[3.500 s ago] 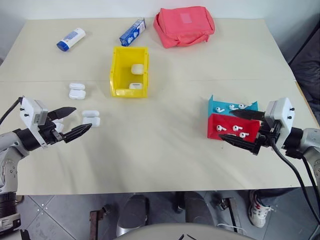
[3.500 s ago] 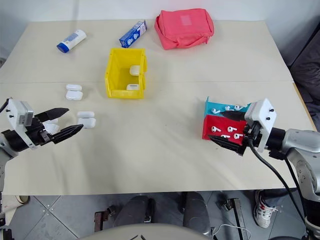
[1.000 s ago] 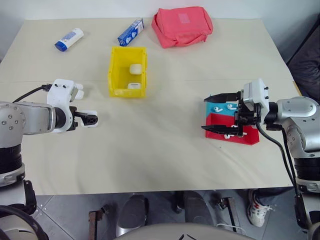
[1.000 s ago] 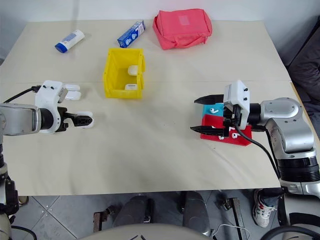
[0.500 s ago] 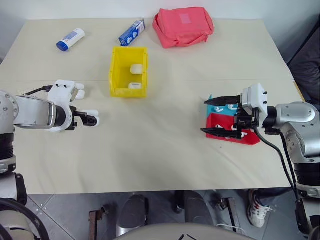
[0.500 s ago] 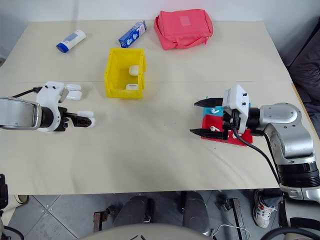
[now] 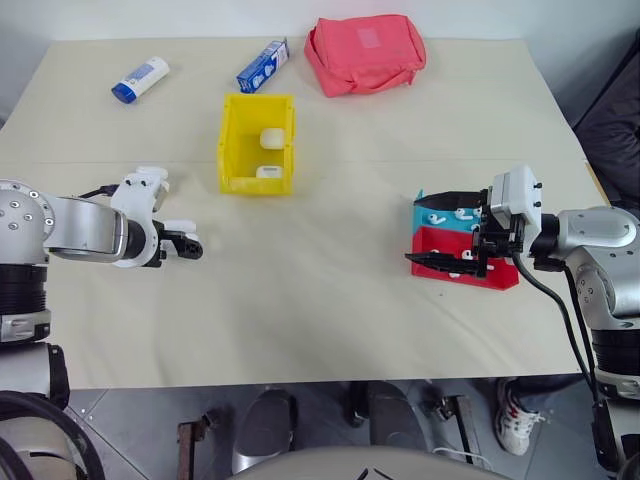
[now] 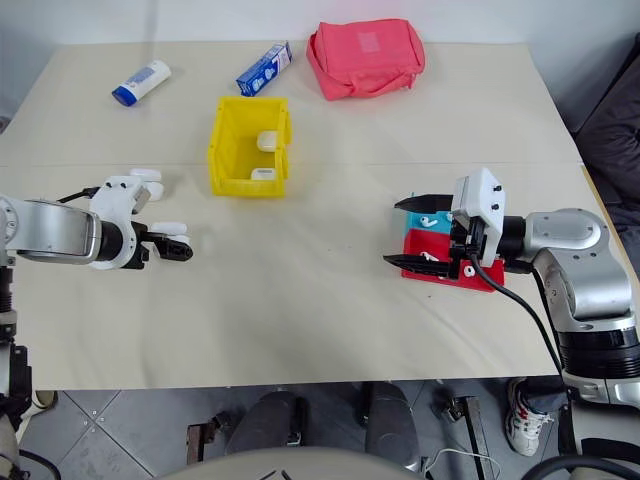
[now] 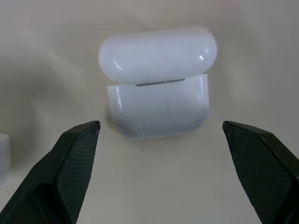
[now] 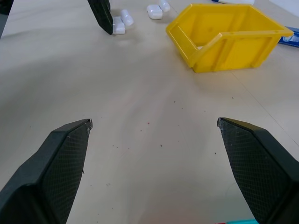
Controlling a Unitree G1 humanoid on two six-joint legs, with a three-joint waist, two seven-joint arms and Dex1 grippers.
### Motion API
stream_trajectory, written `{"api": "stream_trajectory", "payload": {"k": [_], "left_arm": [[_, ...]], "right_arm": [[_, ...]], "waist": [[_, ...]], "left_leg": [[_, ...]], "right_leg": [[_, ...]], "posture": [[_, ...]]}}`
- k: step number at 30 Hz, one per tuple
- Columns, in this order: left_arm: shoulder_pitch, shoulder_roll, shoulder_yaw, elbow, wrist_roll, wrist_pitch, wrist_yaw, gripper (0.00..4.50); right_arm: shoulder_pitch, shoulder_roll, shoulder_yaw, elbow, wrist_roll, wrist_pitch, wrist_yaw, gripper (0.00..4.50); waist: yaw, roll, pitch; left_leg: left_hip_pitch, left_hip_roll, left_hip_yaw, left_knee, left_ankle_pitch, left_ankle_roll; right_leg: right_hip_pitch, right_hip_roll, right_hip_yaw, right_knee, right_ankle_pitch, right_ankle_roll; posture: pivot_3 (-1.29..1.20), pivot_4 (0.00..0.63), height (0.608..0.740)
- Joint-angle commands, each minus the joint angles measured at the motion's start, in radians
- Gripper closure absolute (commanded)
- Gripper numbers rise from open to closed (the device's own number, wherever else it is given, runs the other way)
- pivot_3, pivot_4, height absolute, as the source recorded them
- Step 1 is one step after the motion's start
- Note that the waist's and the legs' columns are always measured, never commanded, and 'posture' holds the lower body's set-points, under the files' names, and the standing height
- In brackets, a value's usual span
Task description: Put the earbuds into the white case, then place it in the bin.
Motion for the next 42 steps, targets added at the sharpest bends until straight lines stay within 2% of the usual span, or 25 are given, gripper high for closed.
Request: {"api": "stream_trajectory", "payload": {"k": [1,16,19,22,23,28,32,35,37,39,42], "left_arm": [[-0.025,-0.008,0.016,0.014,0.002,-0.001,0.022,0.03],[-0.043,-0.026,0.011,0.033,0.055,-0.001,0.02,0.03],[-0.044,-0.025,0.006,0.03,0.064,-0.001,0.029,0.62],[-0.043,-0.02,0.001,0.027,0.059,-0.001,0.028,1.58],[-0.041,-0.018,0.001,0.025,0.058,-0.001,0.03,1.77],[-0.018,0.019,0.011,-0.026,0.066,-0.001,0.006,1.77],[0.022,0.068,0.043,-0.23,0.128,-0.032,-0.236,1.77],[0.078,0.177,0.009,-0.425,0.239,-0.193,-0.556,1.77],[0.11,0.217,-0.019,-0.482,0.352,-0.357,-0.757,1.77],[0.127,0.204,-0.033,-0.497,0.457,-0.536,-0.926,1.77],[0.103,0.103,-0.069,-0.466,0.597,-0.825,-1.175,1.77]], "right_arm": [[-0.002,-0.009,-0.032,-0.039,0.019,-0.003,-0.009,0.0],[0.007,-0.014,-0.037,-0.05,0.021,0.004,-0.022,0.0],[0.007,-0.014,-0.038,-0.051,0.021,0.005,-0.025,0.0],[0.008,-0.016,-0.038,-0.051,0.02,0.006,-0.028,0.0],[0.008,-0.016,-0.039,-0.051,0.021,0.006,-0.028,0.0],[0.01,-0.021,-0.044,-0.056,0.023,0.013,-0.033,0.0],[0.022,-0.032,-0.058,-0.074,0.028,0.03,-0.044,0.0],[0.022,-0.038,-0.074,-0.084,0.03,0.044,-0.06,0.0],[0.026,-0.043,-0.085,-0.094,0.031,0.054,-0.072,0.0],[0.036,-0.048,-0.096,-0.109,0.033,0.067,-0.088,0.0],[0.078,-0.055,-0.121,-0.161,0.042,0.105,-0.129,0.0]], "waist": [[0.0,0.0,0.0],[-0.001,0.0,0.0],[-0.001,0.0,0.0],[-0.001,0.0,0.0],[-0.001,0.0,0.0],[-0.002,0.0,0.0],[-0.002,-0.002,0.001],[-0.004,-0.003,0.002],[-0.002,-0.002,0.002],[0.0,-0.001,0.002],[0.005,-0.001,0.002]], "left_leg": [[0.001,0.0,0.0,0.0,0.0,0.0],[0.003,0.0,0.003,-0.001,0.0,0.0],[0.003,0.0,0.003,-0.001,0.0,0.0],[0.003,0.0,0.003,-0.001,0.0,0.0],[0.003,0.0,0.003,-0.001,0.0,0.0],[0.003,0.0,0.003,-0.001,0.0,-0.001],[0.003,0.0,0.003,-0.001,0.0,-0.001],[0.003,0.0,0.004,-0.001,-0.001,-0.002],[0.003,0.0,0.006,-0.002,-0.003,-0.006],[0.004,0.0,0.01,-0.003,-0.003,-0.007],[0.004,0.001,0.016,-0.003,-0.003,-0.007]], "right_leg": [[0.0,0.0,0.0,0.0,0.0,0.0],[0.001,0.001,0.003,0.001,0.0,0.001],[0.001,0.001,0.003,0.001,0.0,0.001],[0.0,0.001,0.004,0.001,0.0,0.001],[0.0,0.001,0.004,0.001,0.0,0.001],[0.0,0.001,0.004,0.001,0.0,0.001],[0.0,0.001,0.004,0.001,0.0,0.001],[-0.001,0.002,0.005,0.001,0.0,0.001],[-0.001,0.002,0.005,0.0,-0.001,0.0],[-0.001,0.003,0.004,0.0,-0.001,0.0],[-0.001,0.003,-0.001,0.0,-0.001,0.0]], "posture": [[0.0,0.15,0.74],[0.0,0.15,0.74],[0.0,0.15,0.74],[0.0,0.15,0.74],[0.0,0.15,0.74],[0.0,0.15,0.74],[0.0,0.15,0.74],[0.0,0.15,0.74],[0.0,0.15,0.74],[0.0,0.15,0.74],[0.0,0.15,0.74]]}}
